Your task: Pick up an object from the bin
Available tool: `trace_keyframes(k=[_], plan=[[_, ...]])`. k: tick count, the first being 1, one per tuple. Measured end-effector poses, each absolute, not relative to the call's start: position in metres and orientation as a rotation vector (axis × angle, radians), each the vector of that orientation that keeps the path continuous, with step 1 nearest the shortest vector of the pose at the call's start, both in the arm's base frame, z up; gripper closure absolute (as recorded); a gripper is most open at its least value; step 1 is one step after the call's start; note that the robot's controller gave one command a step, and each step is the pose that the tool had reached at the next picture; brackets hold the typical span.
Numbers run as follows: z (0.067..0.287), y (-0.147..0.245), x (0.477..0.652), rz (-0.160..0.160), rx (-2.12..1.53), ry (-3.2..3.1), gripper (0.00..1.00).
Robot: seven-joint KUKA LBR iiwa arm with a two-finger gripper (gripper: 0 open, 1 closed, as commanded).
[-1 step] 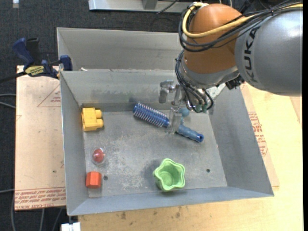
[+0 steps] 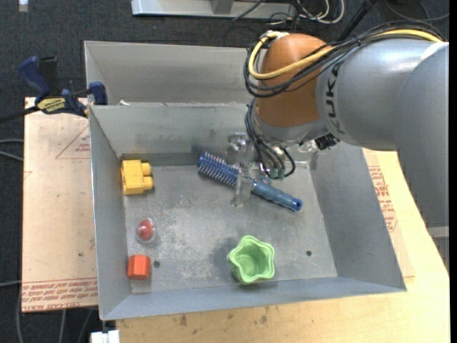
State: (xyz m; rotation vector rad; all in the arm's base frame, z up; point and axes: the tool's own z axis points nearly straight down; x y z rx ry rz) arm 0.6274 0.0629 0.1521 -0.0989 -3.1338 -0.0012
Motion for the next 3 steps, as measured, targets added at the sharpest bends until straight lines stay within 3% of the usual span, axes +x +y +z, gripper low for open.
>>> trace_keyframes(k=[1, 2, 3], plan=[[0.071, 0.054, 0.651, -0.002, -0.216, -3.132, 0.00], [0.075, 0.055, 0.652, -0.003, -0.217, -3.135, 1.00], [0.221, 0.051, 0.645, -0.005, -0.208, -3.144, 1.00]])
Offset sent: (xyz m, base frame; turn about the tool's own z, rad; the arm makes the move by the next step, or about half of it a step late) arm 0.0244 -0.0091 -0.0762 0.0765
